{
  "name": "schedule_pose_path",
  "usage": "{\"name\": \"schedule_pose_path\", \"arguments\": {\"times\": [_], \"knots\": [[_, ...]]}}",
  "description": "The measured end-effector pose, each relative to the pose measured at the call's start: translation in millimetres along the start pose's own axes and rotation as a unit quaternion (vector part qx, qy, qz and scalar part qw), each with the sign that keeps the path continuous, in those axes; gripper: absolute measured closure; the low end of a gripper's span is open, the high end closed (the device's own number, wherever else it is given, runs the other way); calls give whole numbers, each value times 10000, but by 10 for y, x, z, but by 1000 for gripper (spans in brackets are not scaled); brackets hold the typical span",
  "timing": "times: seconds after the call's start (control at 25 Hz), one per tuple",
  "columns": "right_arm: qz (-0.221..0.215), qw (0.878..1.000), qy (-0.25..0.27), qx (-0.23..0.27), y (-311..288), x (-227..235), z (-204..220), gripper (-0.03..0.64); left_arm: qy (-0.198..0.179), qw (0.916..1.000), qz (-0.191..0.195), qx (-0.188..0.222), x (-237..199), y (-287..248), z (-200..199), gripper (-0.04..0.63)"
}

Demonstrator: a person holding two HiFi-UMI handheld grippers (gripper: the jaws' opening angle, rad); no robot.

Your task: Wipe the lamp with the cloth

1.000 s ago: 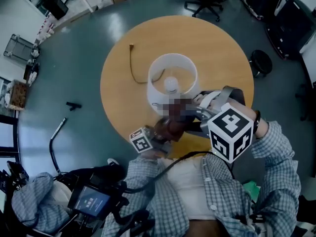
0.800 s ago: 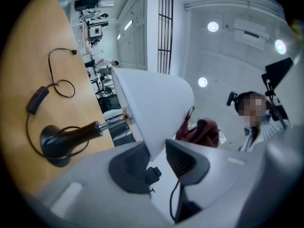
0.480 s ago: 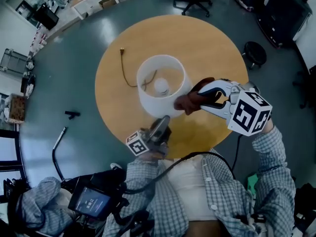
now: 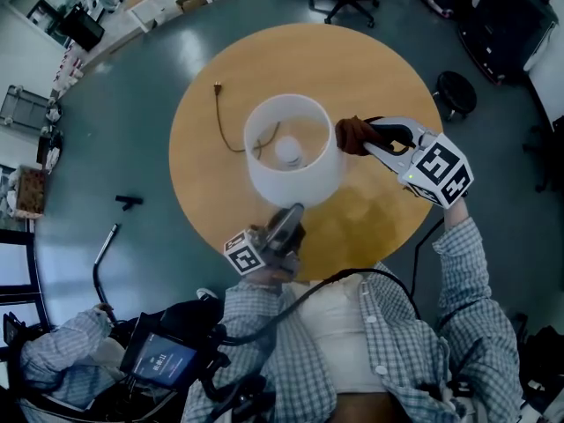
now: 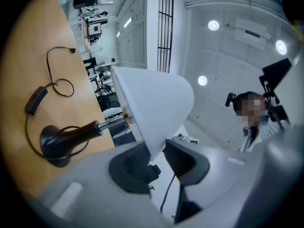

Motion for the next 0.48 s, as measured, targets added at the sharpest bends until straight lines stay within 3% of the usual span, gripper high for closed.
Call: {"name": "schedule_pose_path", "arguments": {"times": [0.48], "knots": [[996, 9833, -1506, 236, -78, -6, 416, 517, -15, 10000, -17, -37, 22, -11, 14, 492]]}}
Point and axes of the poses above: the fingertips, and each gripper's own axes: y backward along the fingers, x to its right, z out of its underside, the point moved 4 cm from there along y, backward along the fingers, and after that the axes turned 12 degrees about z, right-handed, at the moved point
